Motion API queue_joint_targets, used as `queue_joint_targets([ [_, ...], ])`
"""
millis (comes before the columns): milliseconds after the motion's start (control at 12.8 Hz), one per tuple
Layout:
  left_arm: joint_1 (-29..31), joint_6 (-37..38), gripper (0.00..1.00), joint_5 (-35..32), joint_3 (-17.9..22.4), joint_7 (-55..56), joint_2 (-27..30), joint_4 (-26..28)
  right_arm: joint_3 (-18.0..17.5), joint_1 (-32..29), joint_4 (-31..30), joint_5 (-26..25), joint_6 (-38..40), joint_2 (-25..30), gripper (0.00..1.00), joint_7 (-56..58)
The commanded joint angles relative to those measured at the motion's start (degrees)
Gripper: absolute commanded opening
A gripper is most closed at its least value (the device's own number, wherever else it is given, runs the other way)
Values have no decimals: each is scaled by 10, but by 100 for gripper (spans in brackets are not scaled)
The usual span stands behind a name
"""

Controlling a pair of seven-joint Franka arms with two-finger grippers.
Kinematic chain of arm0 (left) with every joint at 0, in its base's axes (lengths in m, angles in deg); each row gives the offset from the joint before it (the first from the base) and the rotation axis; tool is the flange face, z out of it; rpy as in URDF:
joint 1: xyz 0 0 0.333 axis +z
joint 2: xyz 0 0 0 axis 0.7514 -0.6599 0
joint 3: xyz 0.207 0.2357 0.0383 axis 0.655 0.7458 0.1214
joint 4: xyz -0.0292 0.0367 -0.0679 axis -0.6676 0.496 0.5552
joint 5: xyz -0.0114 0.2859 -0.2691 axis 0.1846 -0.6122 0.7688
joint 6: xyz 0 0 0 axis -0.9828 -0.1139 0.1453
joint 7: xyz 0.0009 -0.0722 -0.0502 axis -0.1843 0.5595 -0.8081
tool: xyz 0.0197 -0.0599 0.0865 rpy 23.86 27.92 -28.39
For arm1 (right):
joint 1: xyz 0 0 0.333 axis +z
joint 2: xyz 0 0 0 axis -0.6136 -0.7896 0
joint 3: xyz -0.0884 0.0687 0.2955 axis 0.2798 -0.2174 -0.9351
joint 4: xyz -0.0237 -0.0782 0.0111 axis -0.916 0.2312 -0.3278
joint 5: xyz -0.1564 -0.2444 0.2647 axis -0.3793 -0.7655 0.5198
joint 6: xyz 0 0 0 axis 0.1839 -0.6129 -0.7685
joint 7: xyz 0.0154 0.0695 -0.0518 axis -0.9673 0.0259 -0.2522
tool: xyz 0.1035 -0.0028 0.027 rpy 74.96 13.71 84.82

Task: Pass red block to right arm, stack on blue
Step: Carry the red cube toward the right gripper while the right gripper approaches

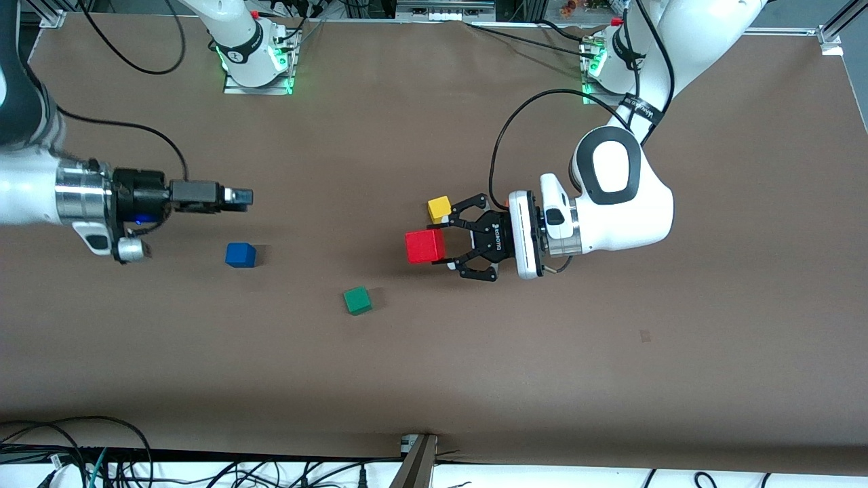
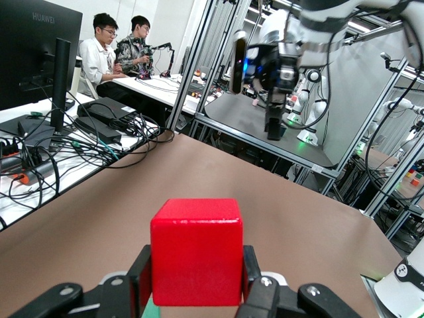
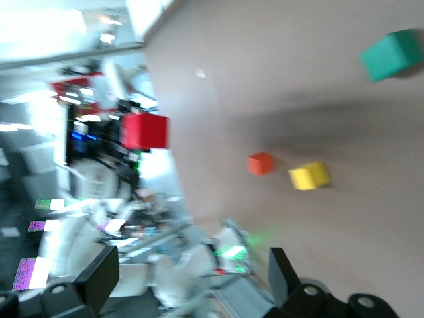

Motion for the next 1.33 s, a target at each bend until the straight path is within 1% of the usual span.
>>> queue_joint_targets([
  [0,-8,6,0,29,2,-18,-5,-12,-4,-2,6,121,0,-46,100,-1],
  [157,-20,3,0,60,2,-18,-6,-13,-7,11,2,183,-18,-64,100,-7],
  [235,-26,1,0,61,3,-18,-6,-13,-8,25,-1,214,-27,-73,100,-7],
  [314,-27,1,0,61,3,-17,-7,-15,-8,45,-12,263,-44,-80,100,0],
  [392,-28,1,0,61,3,-17,-9,-23,-8,65,-21,300,-72,-80,100,2],
  [627,-33,0,0,64,3,-16,-11,-26,-8,115,-22,335,-147,-81,100,10],
  [706,-34,0,0,64,3,-16,-12,-32,-8,126,-22,337,-165,-82,100,10],
  [863,-38,0,0,64,4,-15,-16,-35,-8,132,-24,340,-173,-92,100,28],
  [1098,-42,-1,0,64,4,-11,-18,-45,-9,145,-51,380,-173,-98,100,91],
  [1255,-49,-16,0,64,4,-12,-24,-50,-9,150,-51,383,-182,-98,100,91],
])
